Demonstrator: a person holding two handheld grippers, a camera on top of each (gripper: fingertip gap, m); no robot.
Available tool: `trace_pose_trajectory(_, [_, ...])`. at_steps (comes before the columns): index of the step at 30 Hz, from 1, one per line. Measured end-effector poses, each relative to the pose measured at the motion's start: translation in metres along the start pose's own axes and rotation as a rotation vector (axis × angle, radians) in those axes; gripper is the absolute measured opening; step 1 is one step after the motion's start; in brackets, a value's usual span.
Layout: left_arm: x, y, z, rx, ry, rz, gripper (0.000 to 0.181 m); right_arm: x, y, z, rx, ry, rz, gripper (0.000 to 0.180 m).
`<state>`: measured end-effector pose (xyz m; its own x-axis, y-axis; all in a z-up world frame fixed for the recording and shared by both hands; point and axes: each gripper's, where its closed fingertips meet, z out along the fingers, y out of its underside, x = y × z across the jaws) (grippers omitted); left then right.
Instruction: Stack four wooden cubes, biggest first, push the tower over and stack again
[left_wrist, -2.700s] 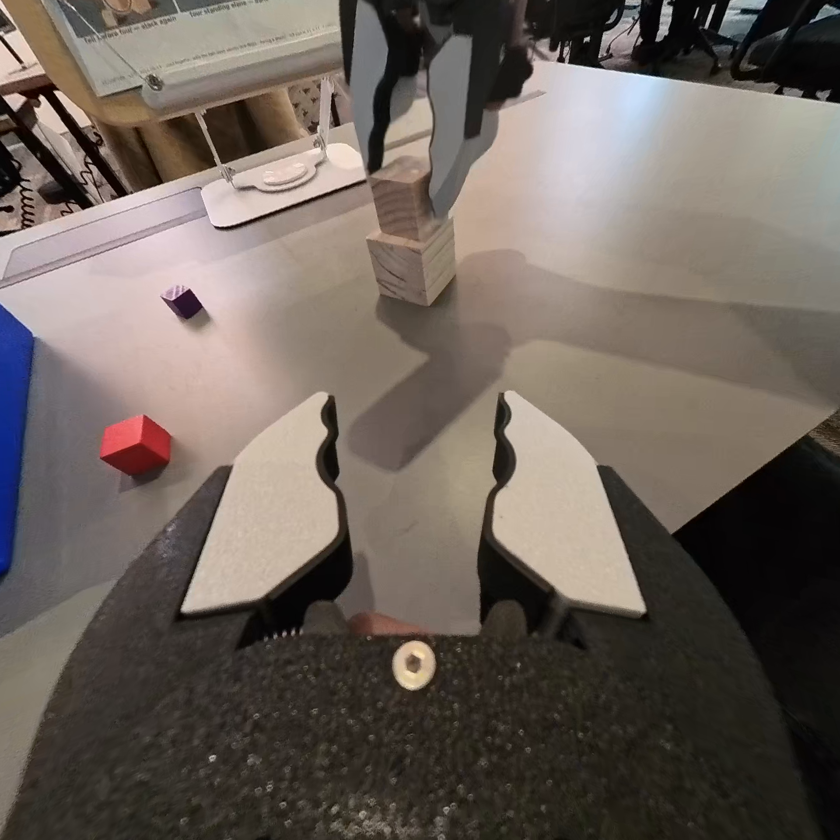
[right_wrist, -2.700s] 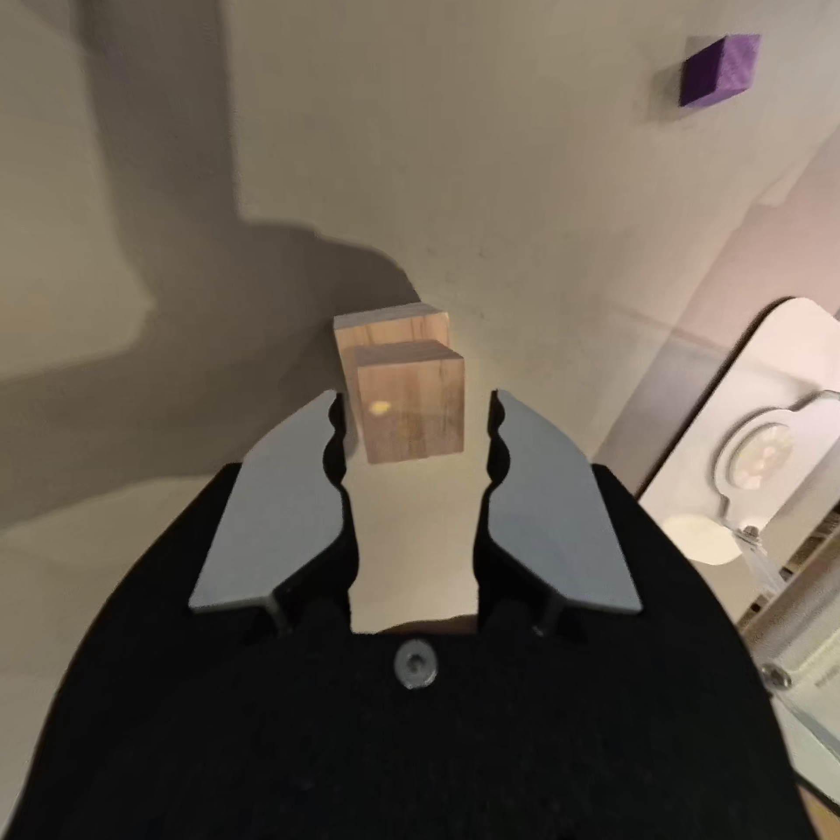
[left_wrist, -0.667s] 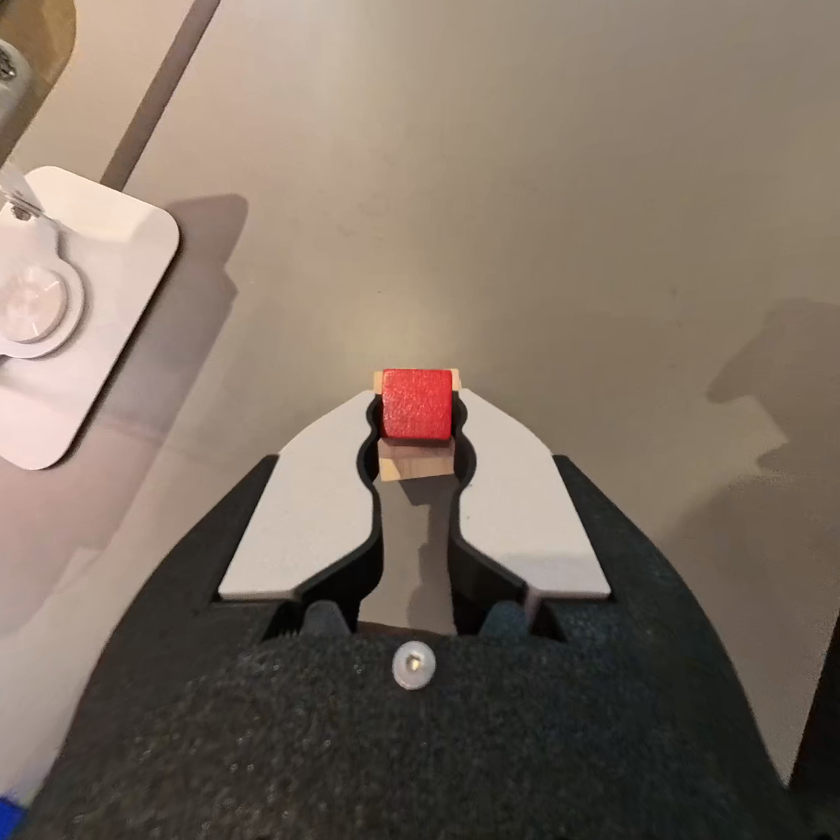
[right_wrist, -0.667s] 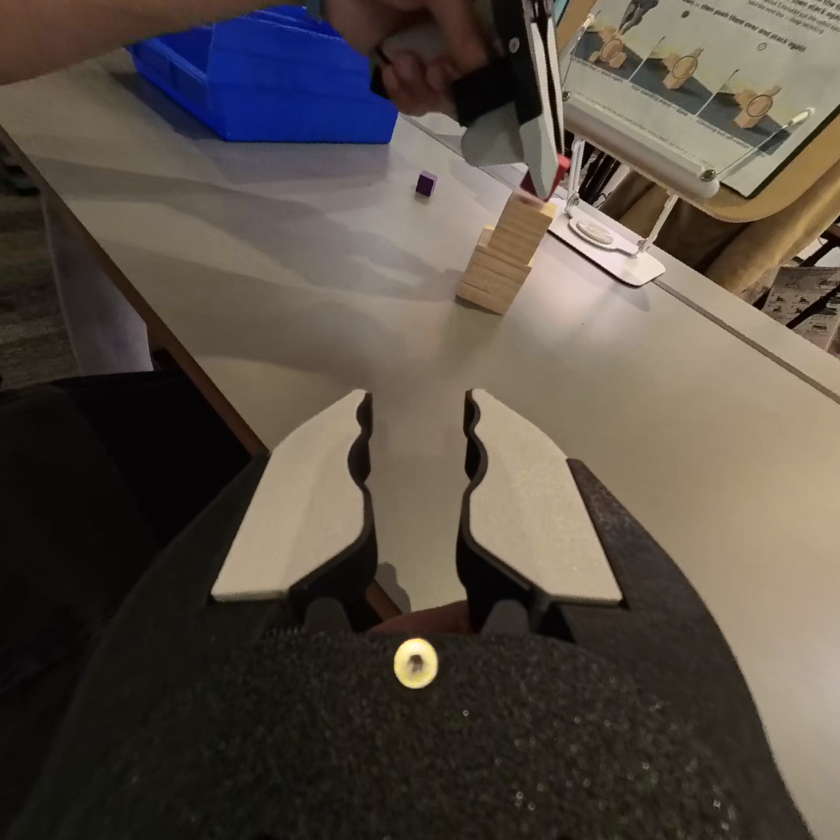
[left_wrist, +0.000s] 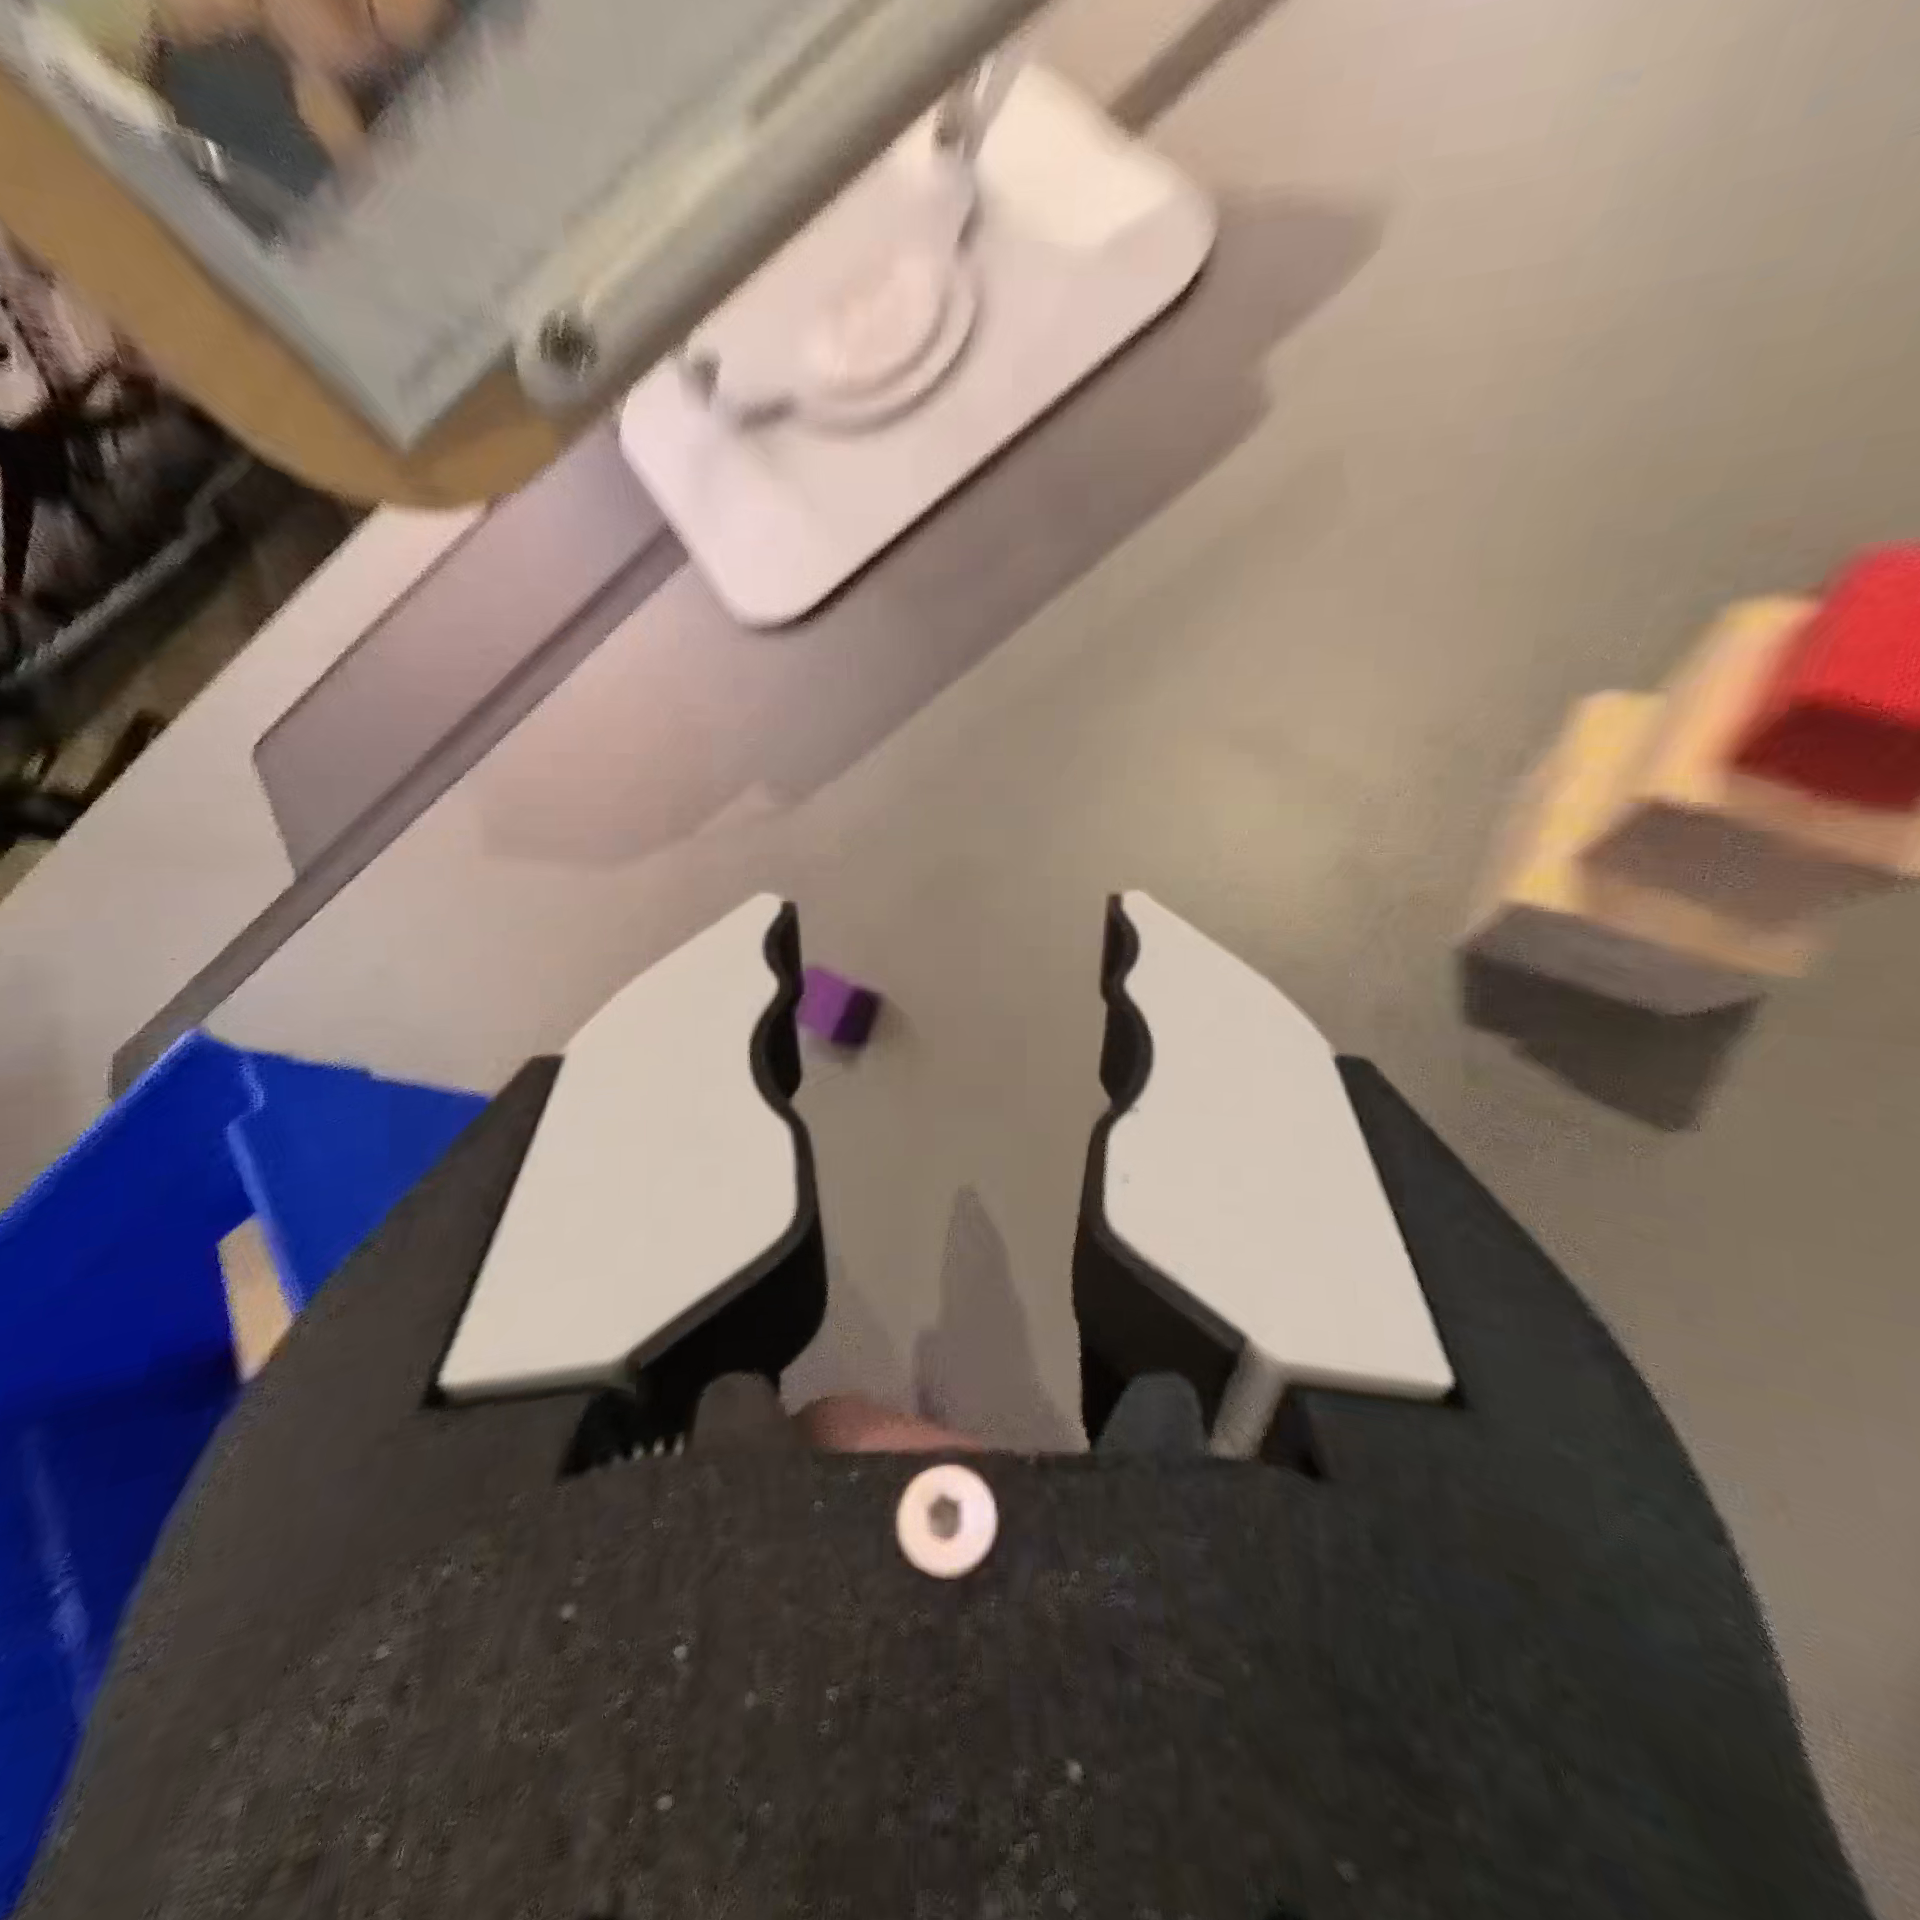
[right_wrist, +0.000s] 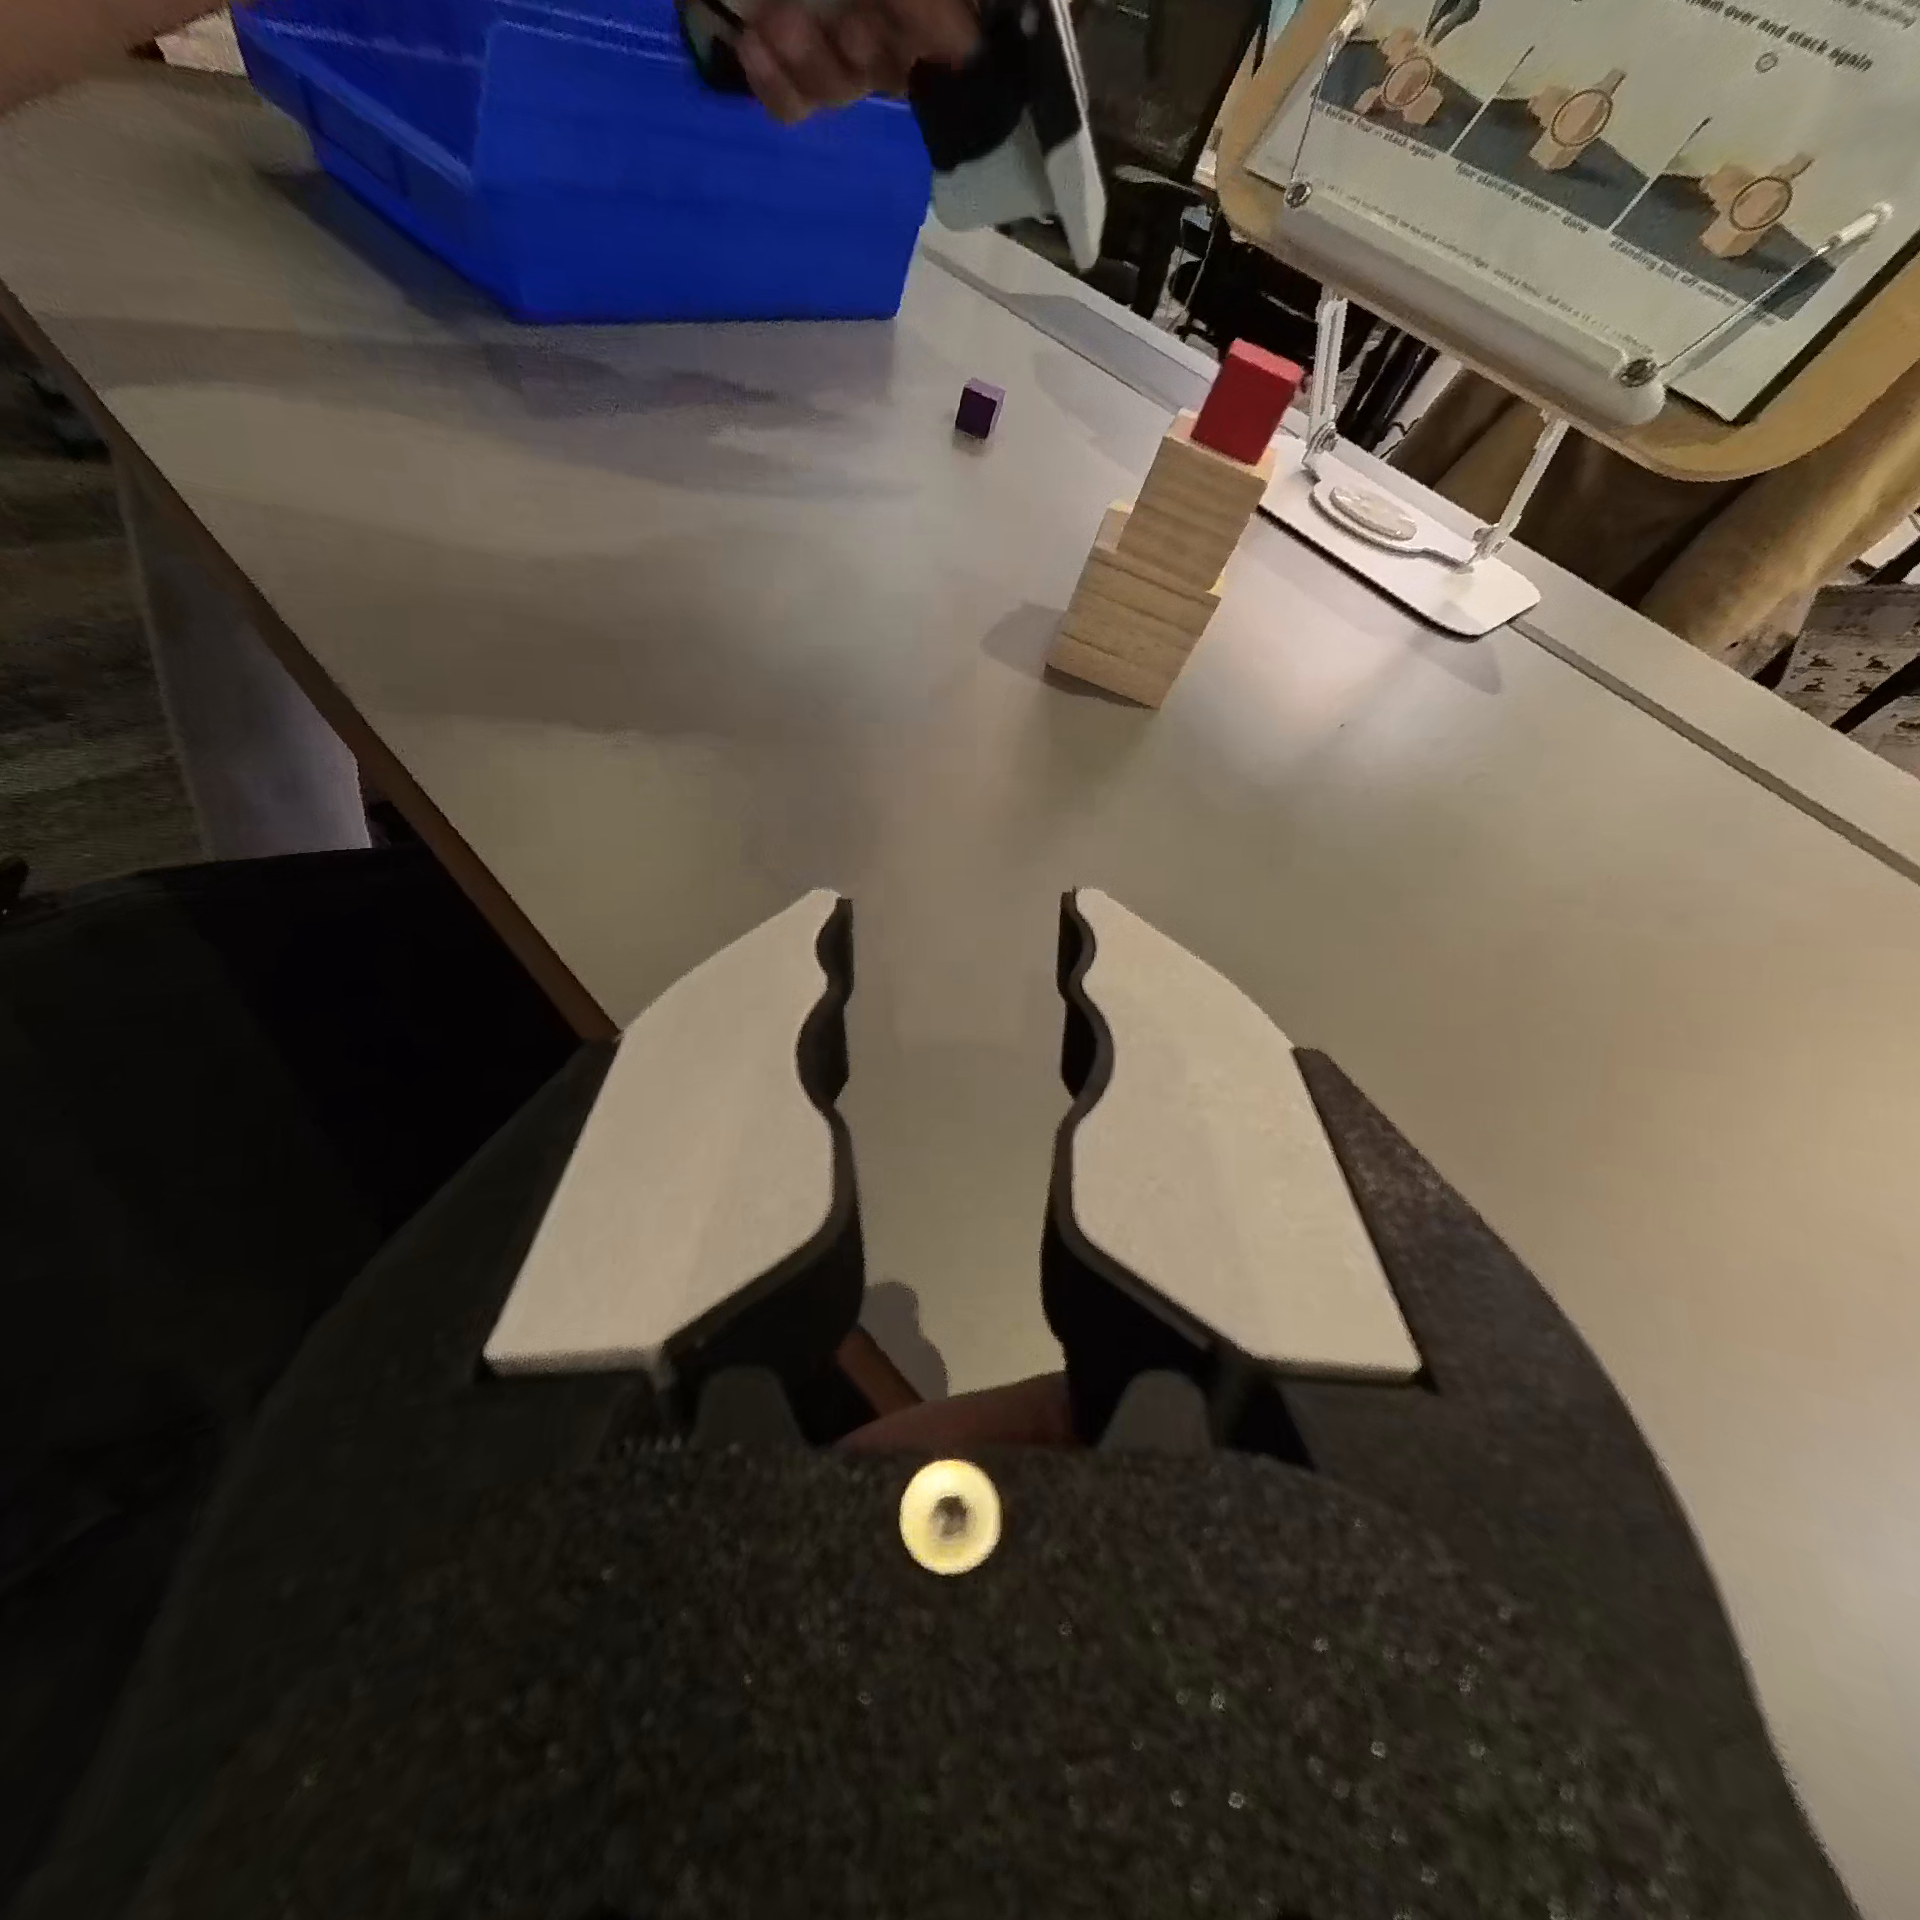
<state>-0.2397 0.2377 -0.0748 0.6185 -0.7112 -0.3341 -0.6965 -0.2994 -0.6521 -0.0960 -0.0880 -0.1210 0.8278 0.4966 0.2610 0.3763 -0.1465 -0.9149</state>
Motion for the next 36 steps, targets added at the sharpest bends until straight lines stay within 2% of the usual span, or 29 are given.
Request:
trace_pose_trajectory(3, [-0.03, 0.02, 0.037, -0.147, -0.02, 0.091, 0.057, 0.0, -0.001, -0.001, 0.0, 0.02, -0.041, 0.037])
trace_pose_trajectory(5, [-0.035, 0.033, 0.053, -0.222, 0.042, 0.223, 0.059, 0.0, 0.0, 0.0, -0.006, 0.024, -0.052, 0.037])
trace_pose_trajectory(7, [-0.039, 0.046, 0.061, -0.302, 0.113, 0.305, 0.047, -0.001, 0.002, 0.001, -0.014, 0.02, -0.052, 0.037])
trace_pose_trajectory(10, [-0.042, 0.058, 0.067, -0.392, 0.211, 0.326, 0.05, -0.001, 0.008, 0.005, -0.027, 0.009, -0.039, 0.037])
trace_pose_trajectory(14, [-0.034, 0.059, 0.072, -0.415, 0.356, 0.293, 0.051, -0.001, 0.013, 0.008, -0.04, 0.002, -0.029, 0.037])
trace_pose_trajectory(20, [-0.04, 0.083, 0.087, -0.526, 0.344, 0.357, 0.053, 0.004, 0.012, 0.007, -0.031, -0.001, 0.002, 0.036])
trace_pose_trajectory(21, [-0.041, 0.086, 0.088, -0.538, 0.34, 0.364, 0.046, 0.004, 0.012, 0.008, -0.03, -0.005, 0.008, 0.036])
trace_pose_trajectory(22, [-0.042, 0.09, 0.089, -0.551, 0.343, 0.37, 0.023, 0.004, 0.013, 0.008, -0.029, -0.007, 0.012, 0.036])
trace_pose_trajectory(23, [-0.042, 0.091, 0.09, -0.553, 0.343, 0.373, 0.023, 0.004, 0.013, 0.008, -0.03, -0.008, 0.013, 0.036])
trace_pose_trajectory(27, [-0.034, 0.068, 0.078, -0.474, 0.381, 0.345, 0.022, 0.004, 0.013, 0.008, -0.032, -0.006, 0.003, 0.036])
trace_pose_trajectory(32, [0.002, -0.006, 0.028, -0.305, 0.418, 0.408, 0.022, 0.003, 0.01, 0.006, -0.023, -0.005, -0.004, 0.035])
trace_pose_trajectory(36, [0.039, -0.05, -0.012, -0.357, 0.351, 0.392, 0.022, 0.002, 0.011, 0.007, -0.035, 0.003, -0.028, 0.035])
